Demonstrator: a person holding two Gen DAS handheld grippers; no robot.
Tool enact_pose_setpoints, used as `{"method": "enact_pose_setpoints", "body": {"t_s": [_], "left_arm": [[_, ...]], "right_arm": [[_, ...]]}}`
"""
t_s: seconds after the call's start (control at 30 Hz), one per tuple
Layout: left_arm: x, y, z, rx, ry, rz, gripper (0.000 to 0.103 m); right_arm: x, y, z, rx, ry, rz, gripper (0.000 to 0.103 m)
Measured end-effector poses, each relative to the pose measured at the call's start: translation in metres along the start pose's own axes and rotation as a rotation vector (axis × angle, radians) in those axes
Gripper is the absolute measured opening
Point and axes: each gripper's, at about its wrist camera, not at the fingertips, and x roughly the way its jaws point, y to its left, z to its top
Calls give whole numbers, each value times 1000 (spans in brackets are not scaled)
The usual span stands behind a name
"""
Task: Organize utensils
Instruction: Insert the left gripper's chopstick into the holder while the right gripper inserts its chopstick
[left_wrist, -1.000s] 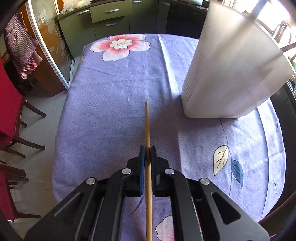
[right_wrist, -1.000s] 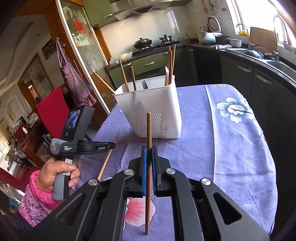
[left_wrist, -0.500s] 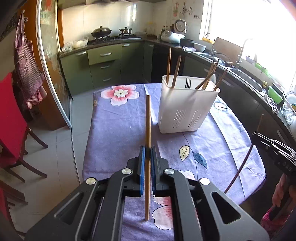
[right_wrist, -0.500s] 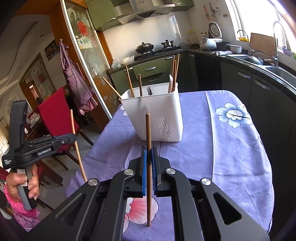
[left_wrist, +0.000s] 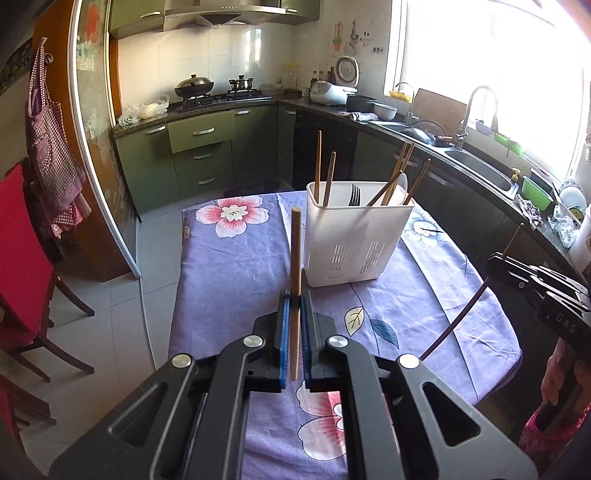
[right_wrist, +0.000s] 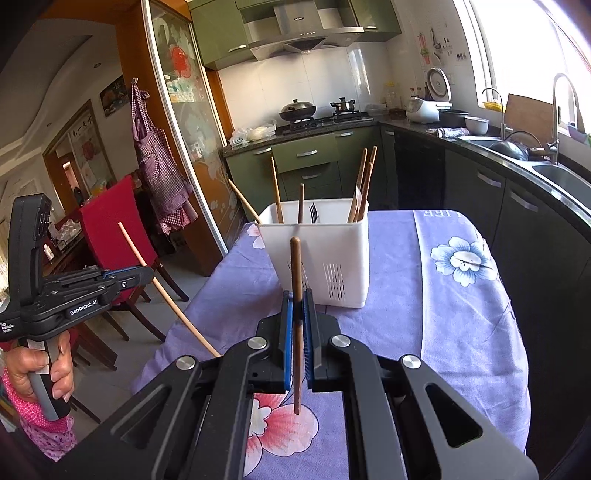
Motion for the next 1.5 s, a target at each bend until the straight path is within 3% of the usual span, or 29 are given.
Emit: {"method": "enact_pose_setpoints", "body": {"t_s": [0.43,0.7,0.9,1.17,1.43,1.5], "left_arm": [[-30,-29,83,70,-72,-108,6],[-54,-44,146,87,-205,-125,6],[-33,-52,174,90,-229,-80,6],[33,-47,179,62,-179,-64,6],[81,-40,158,54,-54,-95,6],[86,-39,153,56,-38,-100,14]], "right_arm": [[-30,15,97,-91,-131,-19,6],[-43,16,171,-90,-247,-38,6],[-22,8,211,-77,-269,-66,6],[42,-15,218,-36,-217,-81,6],[98,-31,189,-9,-107,-48,6],[107,-31,179,-9,-86,-41,7]]}}
